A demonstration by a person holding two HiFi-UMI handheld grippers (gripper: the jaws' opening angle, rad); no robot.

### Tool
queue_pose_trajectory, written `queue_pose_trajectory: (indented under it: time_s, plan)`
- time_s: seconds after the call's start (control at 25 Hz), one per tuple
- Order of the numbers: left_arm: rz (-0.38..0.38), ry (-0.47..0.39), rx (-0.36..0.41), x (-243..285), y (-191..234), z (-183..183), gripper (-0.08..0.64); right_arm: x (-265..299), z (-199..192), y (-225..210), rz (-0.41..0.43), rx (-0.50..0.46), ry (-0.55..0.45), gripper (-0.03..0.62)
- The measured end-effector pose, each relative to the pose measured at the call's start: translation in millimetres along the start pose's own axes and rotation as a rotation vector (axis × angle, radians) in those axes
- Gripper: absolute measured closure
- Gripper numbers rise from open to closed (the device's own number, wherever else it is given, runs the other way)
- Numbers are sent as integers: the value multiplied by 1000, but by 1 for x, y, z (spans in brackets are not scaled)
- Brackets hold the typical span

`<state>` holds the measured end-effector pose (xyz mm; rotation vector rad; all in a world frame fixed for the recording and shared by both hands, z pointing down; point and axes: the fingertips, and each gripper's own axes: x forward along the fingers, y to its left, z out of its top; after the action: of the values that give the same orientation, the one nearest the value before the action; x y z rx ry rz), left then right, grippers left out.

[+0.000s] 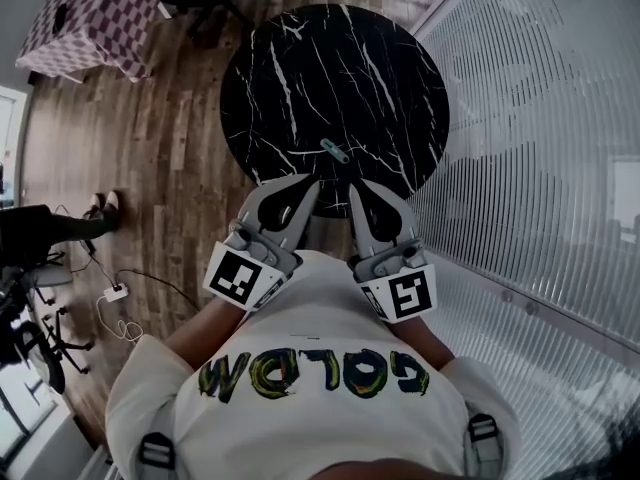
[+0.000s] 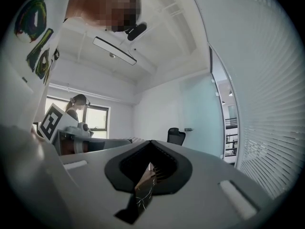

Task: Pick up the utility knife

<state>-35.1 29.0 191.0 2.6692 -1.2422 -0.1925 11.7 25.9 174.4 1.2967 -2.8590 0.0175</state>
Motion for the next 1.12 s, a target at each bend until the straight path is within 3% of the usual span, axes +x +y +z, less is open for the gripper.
queue_pose_trajectory:
  time_s: [0.6,0.92,1.12]
  plan:
    - [-56,34,-6,18,34,-8,557,31,-20,-14,-54,4,53,591]
    - [-43,53,-19,27,28,-6,557,29,-16,-26,-43,22,75,591]
    - [-20,68,-21,38,25,-27,557,21,-40,-42,-19,31,105,591]
